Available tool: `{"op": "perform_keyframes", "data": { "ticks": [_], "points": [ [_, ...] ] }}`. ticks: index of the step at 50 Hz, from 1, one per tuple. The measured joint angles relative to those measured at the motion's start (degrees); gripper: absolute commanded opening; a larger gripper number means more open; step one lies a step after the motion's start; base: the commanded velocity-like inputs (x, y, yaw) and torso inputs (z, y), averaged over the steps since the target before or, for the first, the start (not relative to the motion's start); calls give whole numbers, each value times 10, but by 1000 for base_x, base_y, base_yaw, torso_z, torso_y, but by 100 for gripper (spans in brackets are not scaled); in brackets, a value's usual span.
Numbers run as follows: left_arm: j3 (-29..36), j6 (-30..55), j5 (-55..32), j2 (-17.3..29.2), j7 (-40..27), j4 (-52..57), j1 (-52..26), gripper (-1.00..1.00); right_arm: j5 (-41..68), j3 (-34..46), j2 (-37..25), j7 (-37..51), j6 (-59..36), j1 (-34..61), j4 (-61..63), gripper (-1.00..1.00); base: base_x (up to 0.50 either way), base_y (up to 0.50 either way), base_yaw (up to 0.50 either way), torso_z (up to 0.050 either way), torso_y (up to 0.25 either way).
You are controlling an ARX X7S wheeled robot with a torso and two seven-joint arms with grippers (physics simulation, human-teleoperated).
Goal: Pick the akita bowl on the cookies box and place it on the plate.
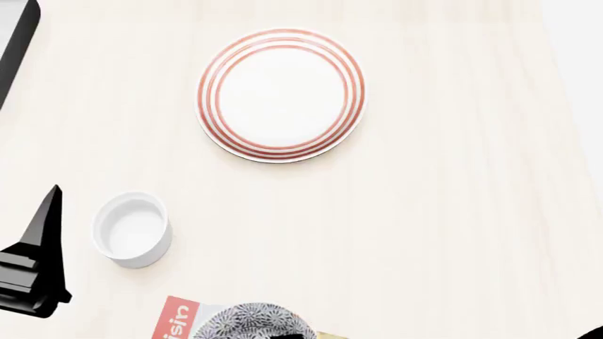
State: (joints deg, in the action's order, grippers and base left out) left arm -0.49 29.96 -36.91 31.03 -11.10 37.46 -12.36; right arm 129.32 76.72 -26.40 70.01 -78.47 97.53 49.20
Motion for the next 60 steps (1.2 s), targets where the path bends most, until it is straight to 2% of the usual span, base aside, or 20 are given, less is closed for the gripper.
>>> {"op": "perform_keyframes", "data": {
  "ticks": [11,18,30,41,50,60],
  "points": [
    [1,-2,0,1,-1,0,2,100,-3,-31,-46,-38,-50,40,-15,-100,0,0,0,0,0],
    [4,-4,1,1,0,0,2,100,-66,-50,-83,-119,-80,65,-24,-100,0,0,0,0,0],
    [7,-7,2,3,1,1,2,100,-285,-43,-128,-338,-93,103,-36,-100,0,0,0,0,0],
    [9,-8,1,5,3,3,3,100,-511,23,-136,-514,-46,124,-71,-100,0,0,0,0,0],
    [13,-9,2,7,4,3,3,100,-656,82,-127,-606,19,134,-137,-100,0,0,0,0,0],
    [15,-11,2,8,5,4,4,100,-775,132,-97,-658,89,136,-225,-100,0,0,0,0,0]
  ]
}}
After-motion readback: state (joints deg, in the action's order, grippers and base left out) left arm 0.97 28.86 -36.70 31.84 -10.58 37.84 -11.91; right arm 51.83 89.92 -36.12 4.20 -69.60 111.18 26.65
